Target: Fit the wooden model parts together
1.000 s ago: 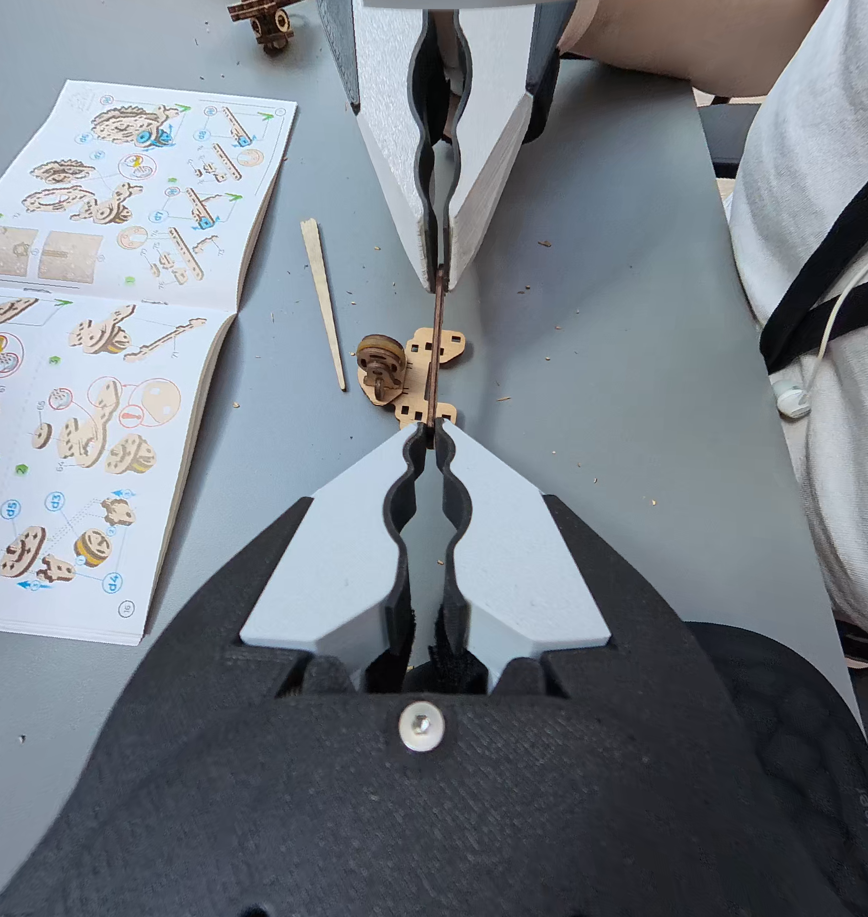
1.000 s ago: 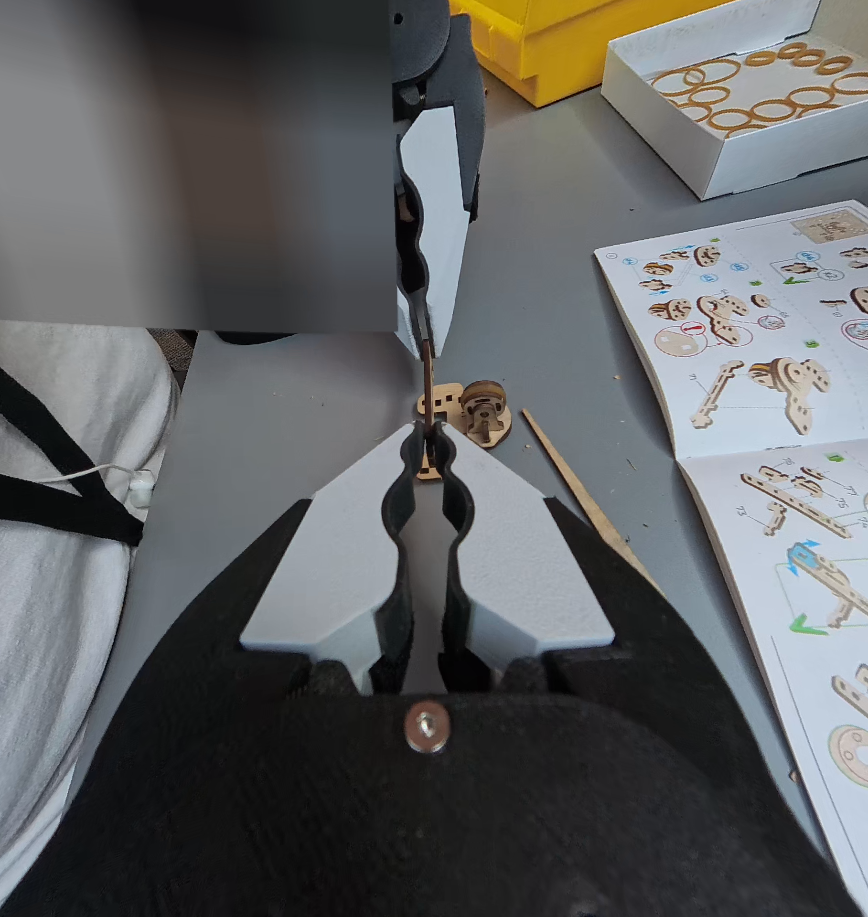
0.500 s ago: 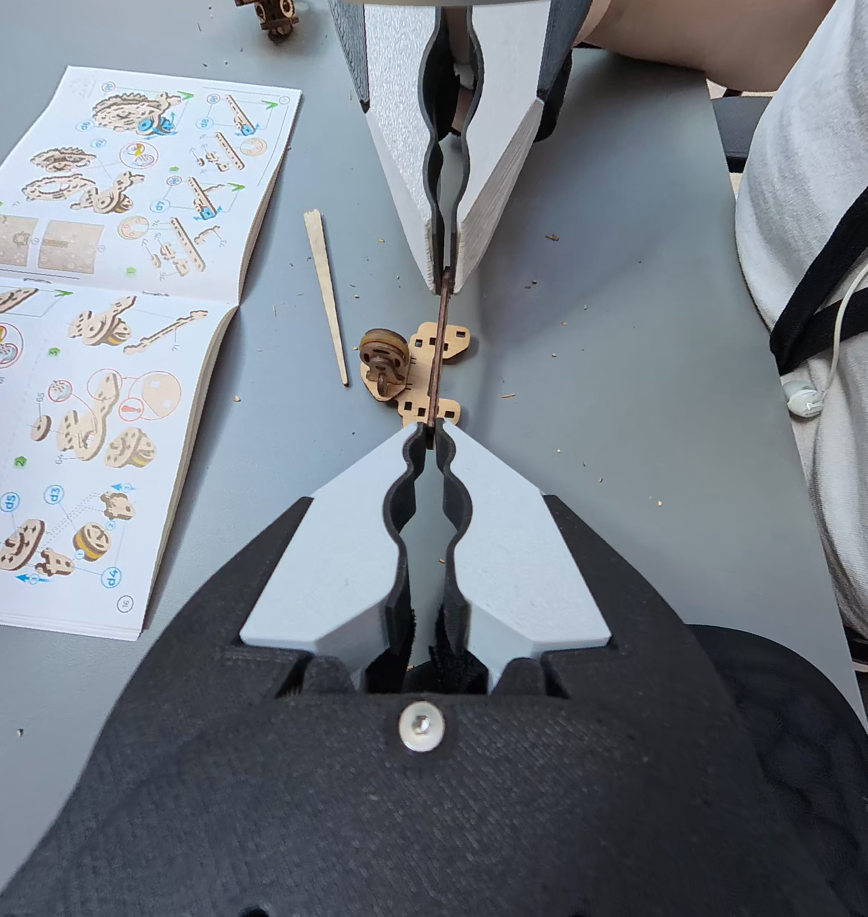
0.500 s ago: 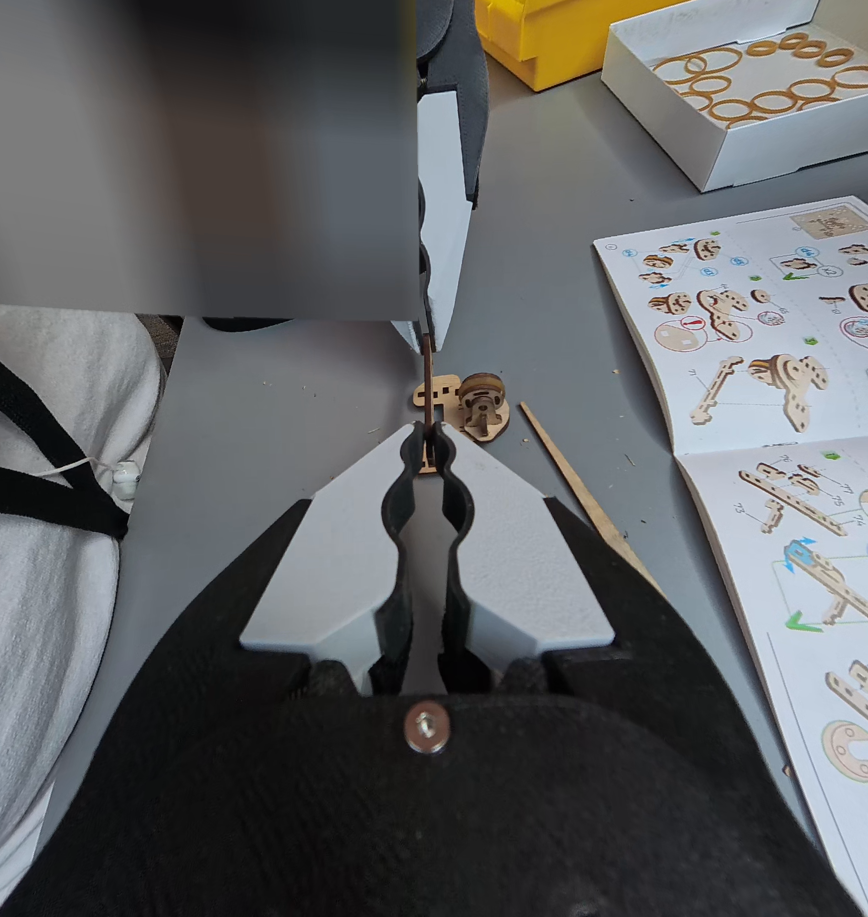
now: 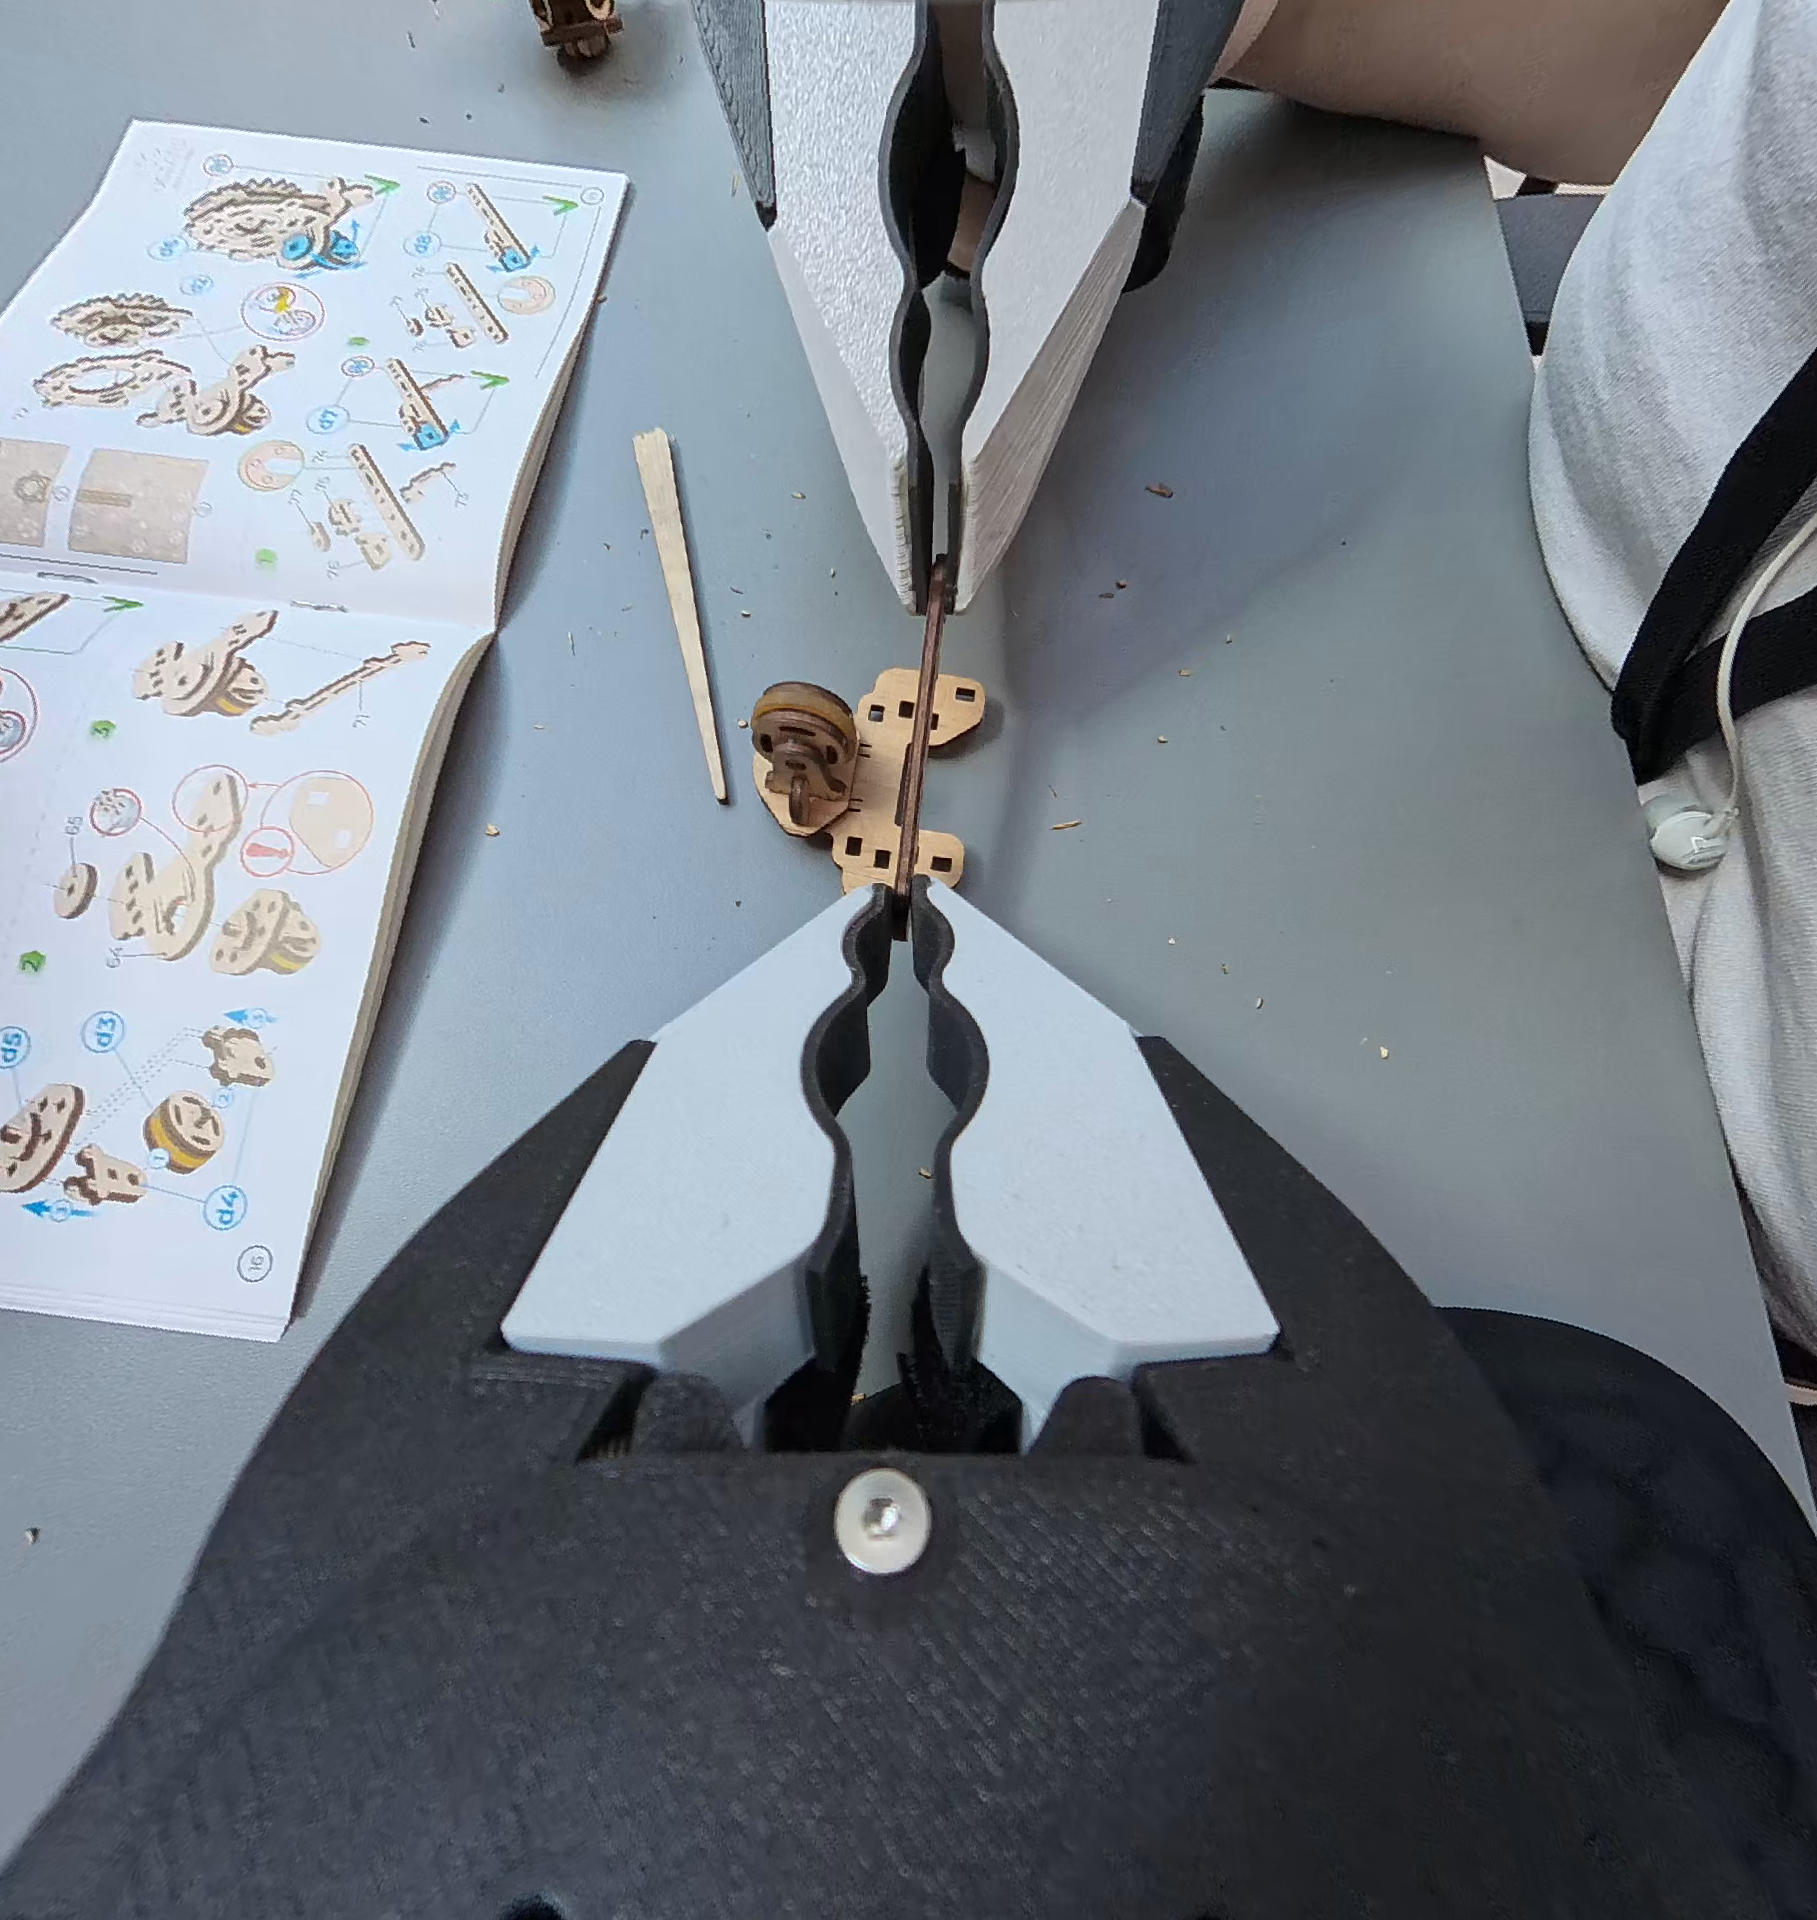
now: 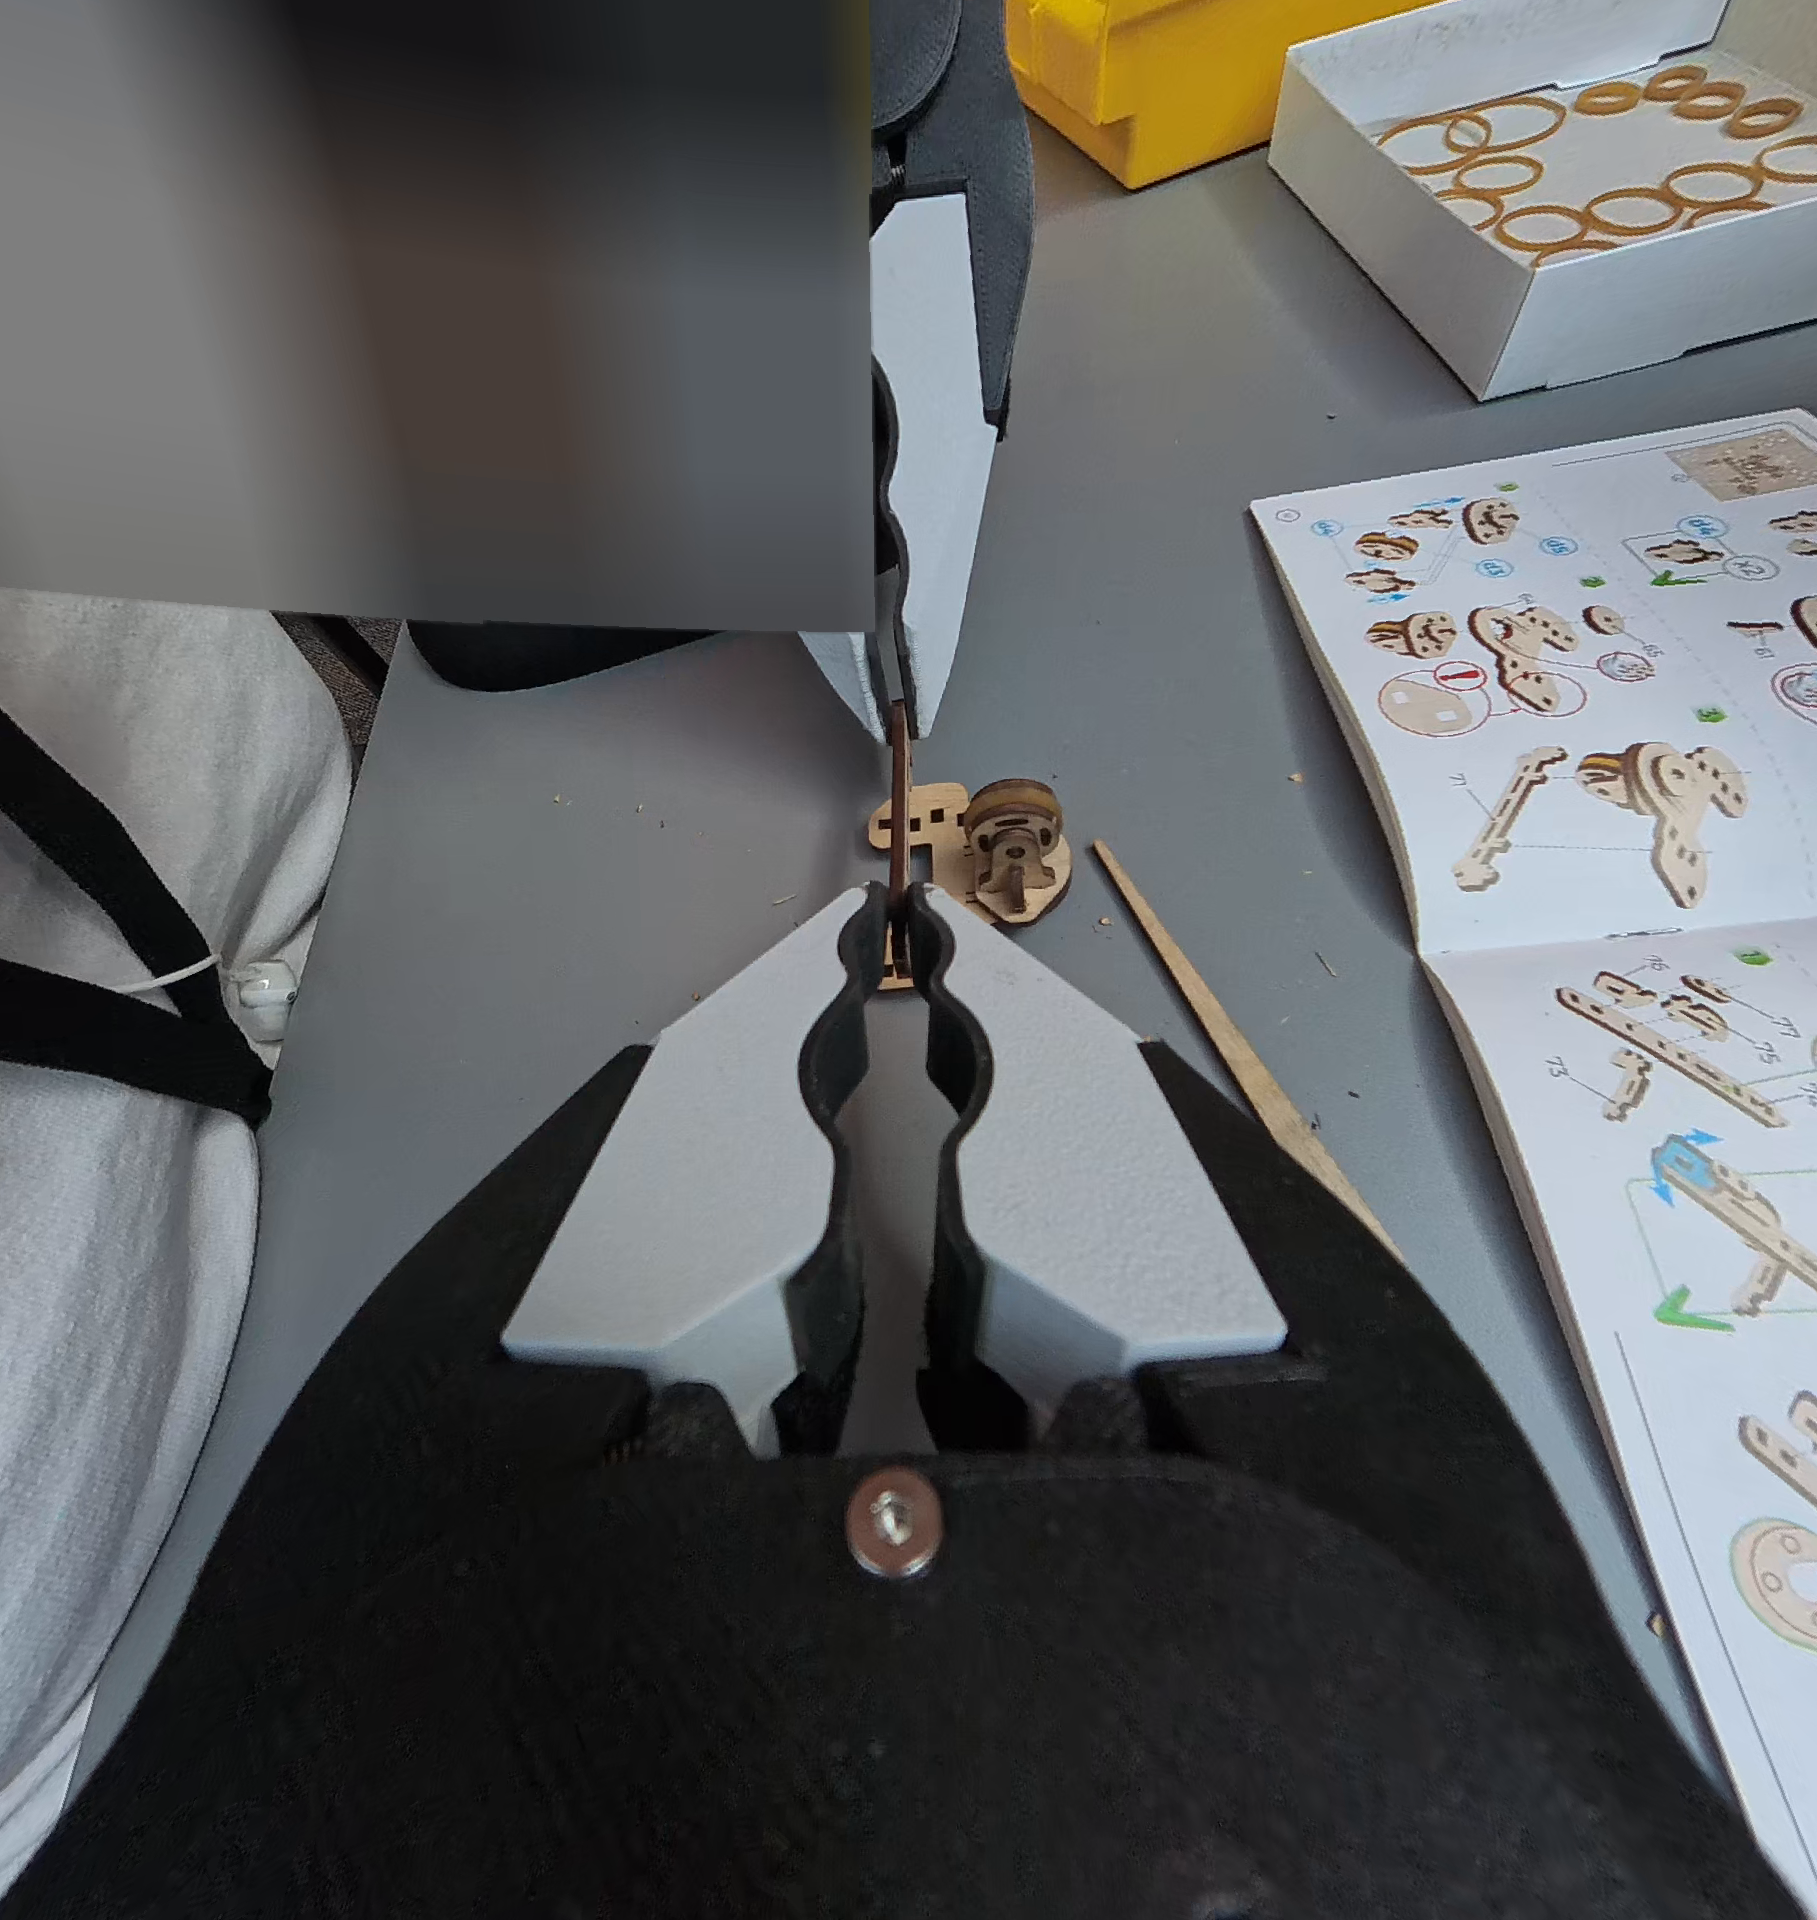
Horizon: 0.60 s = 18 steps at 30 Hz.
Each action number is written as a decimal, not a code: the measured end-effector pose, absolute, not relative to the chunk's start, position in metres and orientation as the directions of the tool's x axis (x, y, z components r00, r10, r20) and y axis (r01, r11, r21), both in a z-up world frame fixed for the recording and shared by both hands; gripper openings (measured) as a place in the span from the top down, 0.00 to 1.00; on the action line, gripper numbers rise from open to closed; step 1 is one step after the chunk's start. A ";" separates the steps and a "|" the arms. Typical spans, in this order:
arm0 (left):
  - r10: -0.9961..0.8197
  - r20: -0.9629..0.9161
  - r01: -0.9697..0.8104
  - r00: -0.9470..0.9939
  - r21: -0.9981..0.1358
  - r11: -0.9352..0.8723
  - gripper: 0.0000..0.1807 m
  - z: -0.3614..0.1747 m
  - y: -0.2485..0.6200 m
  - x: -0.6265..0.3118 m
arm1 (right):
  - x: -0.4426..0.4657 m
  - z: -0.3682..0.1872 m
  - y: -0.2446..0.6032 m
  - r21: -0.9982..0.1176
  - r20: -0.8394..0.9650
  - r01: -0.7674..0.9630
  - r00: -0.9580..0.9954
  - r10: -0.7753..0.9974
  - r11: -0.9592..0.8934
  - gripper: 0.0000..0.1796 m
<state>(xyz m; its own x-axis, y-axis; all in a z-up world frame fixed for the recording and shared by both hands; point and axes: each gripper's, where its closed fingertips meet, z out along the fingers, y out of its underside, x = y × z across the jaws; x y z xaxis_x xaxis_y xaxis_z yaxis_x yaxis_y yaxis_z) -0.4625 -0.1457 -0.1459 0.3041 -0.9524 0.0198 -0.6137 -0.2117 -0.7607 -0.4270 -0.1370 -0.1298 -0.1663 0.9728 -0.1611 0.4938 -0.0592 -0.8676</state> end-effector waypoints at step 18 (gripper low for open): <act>-0.931 0.035 -0.609 0.363 -0.747 -0.266 0.97 -0.149 -0.138 -0.466 | -0.428 -0.130 -0.134 -0.870 -0.188 0.483 -0.142 0.972 -0.098 0.99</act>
<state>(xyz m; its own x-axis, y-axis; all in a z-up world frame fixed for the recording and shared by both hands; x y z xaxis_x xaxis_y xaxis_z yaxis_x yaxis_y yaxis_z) -0.4664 -0.1384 -0.1487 0.3629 -0.9312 0.0352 -0.6089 -0.2656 -0.7474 -0.4281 -0.1337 -0.1305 -0.1417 0.9719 -0.1881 0.4830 -0.0980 -0.8701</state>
